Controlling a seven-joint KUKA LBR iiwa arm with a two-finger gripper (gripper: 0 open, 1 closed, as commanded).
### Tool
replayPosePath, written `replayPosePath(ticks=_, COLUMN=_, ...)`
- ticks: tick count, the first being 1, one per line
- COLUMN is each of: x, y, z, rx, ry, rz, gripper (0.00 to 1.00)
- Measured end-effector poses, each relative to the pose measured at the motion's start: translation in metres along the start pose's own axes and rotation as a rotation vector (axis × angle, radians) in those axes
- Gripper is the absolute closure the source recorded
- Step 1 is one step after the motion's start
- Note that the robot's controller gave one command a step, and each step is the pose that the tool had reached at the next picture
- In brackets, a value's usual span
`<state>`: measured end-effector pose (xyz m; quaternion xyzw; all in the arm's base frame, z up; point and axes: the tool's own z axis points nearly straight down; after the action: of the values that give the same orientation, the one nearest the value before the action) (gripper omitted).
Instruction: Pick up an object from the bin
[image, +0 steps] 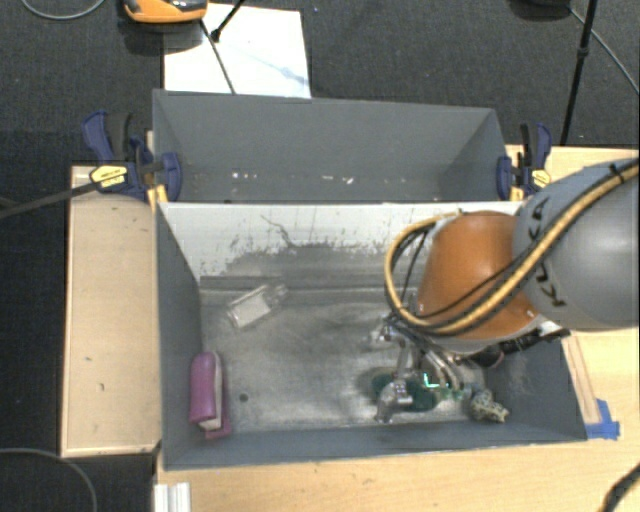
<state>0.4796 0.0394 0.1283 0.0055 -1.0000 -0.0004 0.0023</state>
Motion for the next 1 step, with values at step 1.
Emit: replayPosePath(ticks=1, x=-0.012, y=-0.0457, z=0.0583, rx=-0.001, ry=-0.012, rz=0.072, gripper=0.0)
